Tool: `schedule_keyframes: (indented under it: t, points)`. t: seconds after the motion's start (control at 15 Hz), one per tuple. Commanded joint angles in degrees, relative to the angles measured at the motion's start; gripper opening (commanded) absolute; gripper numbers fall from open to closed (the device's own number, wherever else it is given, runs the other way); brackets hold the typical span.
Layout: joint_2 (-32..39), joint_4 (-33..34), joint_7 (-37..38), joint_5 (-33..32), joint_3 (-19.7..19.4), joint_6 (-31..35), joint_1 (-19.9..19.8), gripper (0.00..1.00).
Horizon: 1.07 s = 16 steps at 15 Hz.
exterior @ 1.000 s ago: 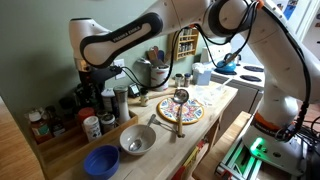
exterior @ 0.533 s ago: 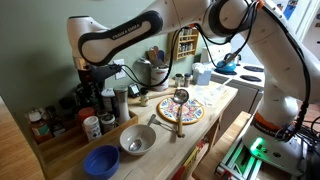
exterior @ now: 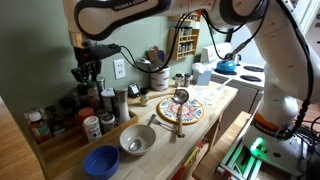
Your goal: Place the green spice bottle in the middle of the count
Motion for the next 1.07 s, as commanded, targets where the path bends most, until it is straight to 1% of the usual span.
schedule_keyframes:
  t: [0.0, 0.13, 0.4, 0.67, 1.0]
  points:
    - [-3.8, -1.6, -2.9, 0.4, 1.0, -0.9, -0.5, 0.20]
    - [-5.5, -2.2, -3.6, 0.6, 1.1, -1.0, -0.5, 0.20]
    - [-9.3, -4.3, -3.9, 1.7, 1.7, -3.5, -0.9, 0.20]
    - [-14.3, -9.3, -2.6, 3.2, 1.8, -5.6, -1.1, 0.20]
    - [-19.8, -17.2, 2.4, 2.0, -0.1, -3.1, -1.8, 0.20]
